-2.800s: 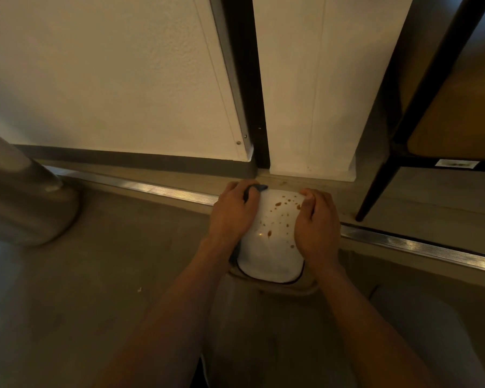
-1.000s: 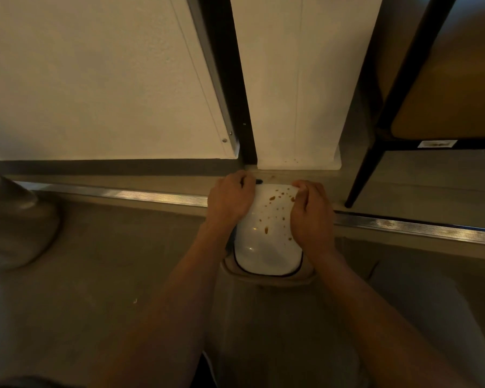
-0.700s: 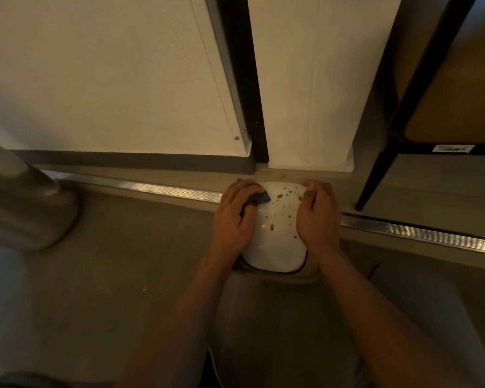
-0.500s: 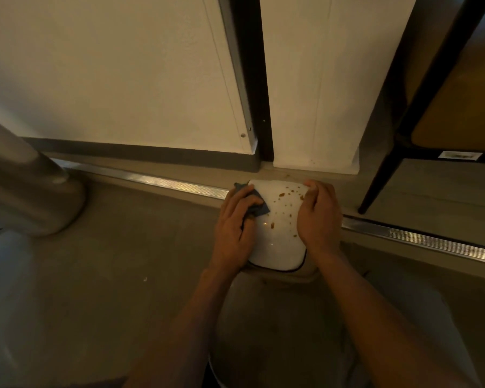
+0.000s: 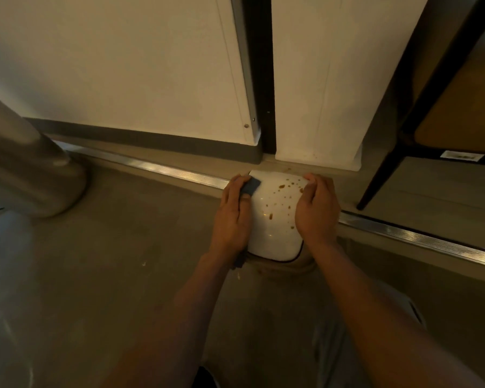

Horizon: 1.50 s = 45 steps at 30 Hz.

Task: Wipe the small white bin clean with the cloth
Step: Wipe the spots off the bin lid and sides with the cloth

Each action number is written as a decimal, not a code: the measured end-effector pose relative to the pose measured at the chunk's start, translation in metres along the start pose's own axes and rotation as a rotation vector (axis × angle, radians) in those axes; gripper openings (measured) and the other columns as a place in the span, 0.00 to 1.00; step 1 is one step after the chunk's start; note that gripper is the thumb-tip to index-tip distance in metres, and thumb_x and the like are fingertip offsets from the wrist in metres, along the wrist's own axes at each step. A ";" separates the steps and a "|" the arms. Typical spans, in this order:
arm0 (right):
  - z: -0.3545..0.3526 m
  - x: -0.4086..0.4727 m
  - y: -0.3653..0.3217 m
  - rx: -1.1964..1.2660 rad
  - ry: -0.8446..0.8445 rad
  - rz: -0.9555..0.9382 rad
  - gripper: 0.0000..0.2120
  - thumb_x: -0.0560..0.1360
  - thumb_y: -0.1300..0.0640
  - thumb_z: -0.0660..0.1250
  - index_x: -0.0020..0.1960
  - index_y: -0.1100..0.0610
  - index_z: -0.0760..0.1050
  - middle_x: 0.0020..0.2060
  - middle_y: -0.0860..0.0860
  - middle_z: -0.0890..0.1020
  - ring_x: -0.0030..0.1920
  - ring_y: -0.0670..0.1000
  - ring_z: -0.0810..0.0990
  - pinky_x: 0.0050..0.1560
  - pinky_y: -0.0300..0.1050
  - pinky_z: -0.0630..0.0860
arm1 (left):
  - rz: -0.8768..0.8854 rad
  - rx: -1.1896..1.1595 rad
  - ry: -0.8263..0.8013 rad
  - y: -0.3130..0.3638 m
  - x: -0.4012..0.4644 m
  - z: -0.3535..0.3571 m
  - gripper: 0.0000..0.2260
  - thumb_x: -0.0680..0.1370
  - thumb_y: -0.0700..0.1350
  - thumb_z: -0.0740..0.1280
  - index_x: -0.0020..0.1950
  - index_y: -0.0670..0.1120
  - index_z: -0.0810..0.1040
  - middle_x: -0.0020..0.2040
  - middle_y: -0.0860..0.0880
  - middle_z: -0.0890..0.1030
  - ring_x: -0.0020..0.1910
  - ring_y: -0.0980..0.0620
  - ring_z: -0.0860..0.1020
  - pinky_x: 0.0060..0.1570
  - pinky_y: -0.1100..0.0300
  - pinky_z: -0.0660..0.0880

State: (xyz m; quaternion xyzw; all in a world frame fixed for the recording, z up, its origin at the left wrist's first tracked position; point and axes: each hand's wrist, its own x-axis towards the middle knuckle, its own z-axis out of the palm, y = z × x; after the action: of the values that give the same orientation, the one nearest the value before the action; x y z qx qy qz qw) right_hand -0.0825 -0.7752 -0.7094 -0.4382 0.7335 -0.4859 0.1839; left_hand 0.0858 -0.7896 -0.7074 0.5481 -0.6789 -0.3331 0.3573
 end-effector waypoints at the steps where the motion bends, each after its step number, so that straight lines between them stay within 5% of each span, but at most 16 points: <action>1: 0.001 0.001 0.000 -0.001 -0.001 -0.001 0.15 0.83 0.58 0.54 0.63 0.57 0.75 0.60 0.54 0.77 0.57 0.47 0.75 0.57 0.37 0.67 | -0.031 -0.029 -0.008 0.005 0.007 -0.002 0.16 0.85 0.50 0.53 0.71 0.56 0.69 0.68 0.54 0.73 0.67 0.56 0.72 0.68 0.50 0.72; 6: -0.001 0.001 0.002 0.017 -0.001 0.006 0.14 0.84 0.58 0.54 0.63 0.58 0.75 0.59 0.54 0.77 0.56 0.48 0.75 0.56 0.36 0.68 | -0.178 0.035 -0.157 0.024 0.053 -0.008 0.15 0.85 0.49 0.52 0.67 0.54 0.75 0.59 0.52 0.76 0.51 0.59 0.74 0.50 0.61 0.71; 10: 0.001 0.001 0.003 0.019 0.011 0.027 0.15 0.84 0.56 0.53 0.63 0.57 0.75 0.58 0.53 0.77 0.55 0.46 0.74 0.51 0.28 0.65 | -0.210 0.241 -0.324 0.032 0.088 -0.004 0.18 0.85 0.50 0.52 0.66 0.49 0.78 0.62 0.44 0.78 0.58 0.46 0.75 0.60 0.51 0.72; 14: 0.004 0.000 0.003 -0.005 0.048 0.032 0.15 0.84 0.56 0.54 0.63 0.58 0.75 0.58 0.53 0.78 0.54 0.44 0.73 0.51 0.26 0.63 | -0.092 0.372 -0.425 0.030 0.099 0.002 0.18 0.84 0.53 0.52 0.63 0.52 0.79 0.60 0.46 0.80 0.57 0.46 0.76 0.58 0.50 0.73; 18: 0.006 0.000 0.002 -0.015 0.091 0.034 0.14 0.84 0.58 0.54 0.62 0.57 0.76 0.58 0.52 0.79 0.54 0.42 0.73 0.54 0.31 0.66 | 0.142 0.173 -0.303 0.015 0.086 -0.003 0.16 0.81 0.49 0.57 0.60 0.55 0.82 0.60 0.53 0.82 0.59 0.54 0.78 0.61 0.57 0.73; 22: 0.007 0.001 0.002 -0.037 0.106 0.020 0.15 0.84 0.58 0.54 0.62 0.58 0.77 0.57 0.52 0.79 0.54 0.42 0.73 0.52 0.21 0.62 | 0.288 -0.164 -0.183 -0.005 0.070 -0.006 0.14 0.78 0.43 0.59 0.54 0.46 0.83 0.55 0.53 0.83 0.57 0.57 0.80 0.61 0.61 0.75; 24: 0.006 0.002 0.002 -0.044 0.106 0.011 0.15 0.84 0.58 0.54 0.62 0.58 0.77 0.57 0.52 0.80 0.54 0.42 0.74 0.53 0.19 0.62 | 0.258 -0.276 -0.113 -0.009 0.064 -0.004 0.13 0.78 0.39 0.59 0.51 0.43 0.83 0.52 0.50 0.83 0.55 0.55 0.80 0.59 0.62 0.75; 29: 0.005 0.005 0.004 -0.052 0.097 0.012 0.14 0.84 0.59 0.54 0.62 0.59 0.77 0.57 0.53 0.80 0.55 0.44 0.75 0.56 0.33 0.68 | 0.000 -0.207 -0.141 -0.005 0.076 0.002 0.13 0.82 0.43 0.59 0.53 0.53 0.83 0.50 0.57 0.83 0.51 0.62 0.79 0.51 0.70 0.72; 33: 0.007 0.002 0.003 -0.053 0.122 0.018 0.14 0.84 0.59 0.54 0.61 0.59 0.78 0.57 0.53 0.80 0.55 0.45 0.76 0.57 0.37 0.70 | -0.038 -0.017 -0.234 -0.001 0.093 0.002 0.14 0.83 0.48 0.57 0.55 0.52 0.82 0.48 0.53 0.82 0.47 0.57 0.78 0.47 0.60 0.72; 37: 0.008 0.004 0.002 -0.049 0.129 0.005 0.16 0.83 0.56 0.53 0.60 0.59 0.78 0.56 0.52 0.80 0.55 0.46 0.77 0.59 0.41 0.73 | 0.114 0.004 -0.228 -0.002 0.092 -0.002 0.17 0.80 0.50 0.55 0.57 0.52 0.83 0.52 0.53 0.83 0.50 0.55 0.79 0.53 0.55 0.77; 41: 0.008 0.003 0.004 -0.062 0.156 -0.014 0.17 0.83 0.56 0.53 0.60 0.60 0.79 0.55 0.51 0.80 0.54 0.42 0.75 0.56 0.26 0.67 | 0.345 -0.154 -0.191 -0.016 0.080 -0.004 0.15 0.80 0.46 0.57 0.56 0.49 0.82 0.55 0.53 0.83 0.55 0.58 0.79 0.57 0.55 0.77; 45: 0.009 0.003 0.005 -0.070 0.159 -0.014 0.16 0.84 0.56 0.54 0.60 0.60 0.79 0.55 0.51 0.80 0.54 0.43 0.76 0.55 0.25 0.67 | 0.386 -0.147 -0.190 -0.032 0.067 -0.003 0.15 0.81 0.45 0.59 0.63 0.46 0.81 0.68 0.49 0.76 0.70 0.49 0.72 0.69 0.46 0.70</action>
State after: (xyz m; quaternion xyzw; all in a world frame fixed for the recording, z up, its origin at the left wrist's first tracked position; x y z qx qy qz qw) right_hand -0.0803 -0.7820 -0.7177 -0.4093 0.7594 -0.4945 0.1063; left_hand 0.0947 -0.8610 -0.7249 0.3467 -0.7758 -0.3571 0.3879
